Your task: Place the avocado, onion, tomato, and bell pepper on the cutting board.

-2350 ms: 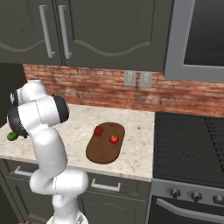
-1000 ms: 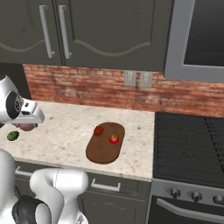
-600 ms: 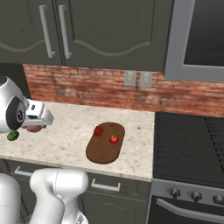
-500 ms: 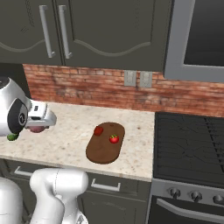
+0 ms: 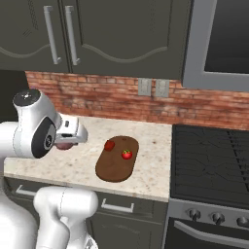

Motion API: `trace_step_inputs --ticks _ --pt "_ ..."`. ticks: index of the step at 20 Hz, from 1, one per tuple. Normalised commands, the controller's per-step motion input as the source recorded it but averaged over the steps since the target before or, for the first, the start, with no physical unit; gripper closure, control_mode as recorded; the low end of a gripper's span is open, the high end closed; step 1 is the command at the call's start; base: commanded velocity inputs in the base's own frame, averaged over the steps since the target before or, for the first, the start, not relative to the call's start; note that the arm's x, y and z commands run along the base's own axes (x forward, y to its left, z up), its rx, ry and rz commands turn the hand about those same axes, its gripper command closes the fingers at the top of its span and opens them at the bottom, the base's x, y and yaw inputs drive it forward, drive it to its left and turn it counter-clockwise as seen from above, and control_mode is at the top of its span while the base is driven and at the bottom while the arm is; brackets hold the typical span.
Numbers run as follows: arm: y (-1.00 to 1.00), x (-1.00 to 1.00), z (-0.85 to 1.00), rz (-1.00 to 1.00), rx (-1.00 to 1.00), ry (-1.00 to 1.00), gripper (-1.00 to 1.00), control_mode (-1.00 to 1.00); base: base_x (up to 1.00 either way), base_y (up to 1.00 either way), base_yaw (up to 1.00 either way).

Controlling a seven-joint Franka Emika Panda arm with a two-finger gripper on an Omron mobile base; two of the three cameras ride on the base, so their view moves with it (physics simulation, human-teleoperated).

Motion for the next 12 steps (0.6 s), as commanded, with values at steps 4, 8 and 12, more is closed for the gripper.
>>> trace_step_inputs --ticks 4,8,12 --pt "-0.69 0.05 0.00 0.00 0.00 0.01 1.00 -1.00 0.00 0.00 0.00" --pt "-0.51 0.22 -0.17 0.00 0.00 0.06 1.00 -1.00 0.00 0.00 0.00" --pt "-0.18 0.37 -0.28 0.00 0.00 0.01 1.00 -1.00 0.00 0.00 0.00"
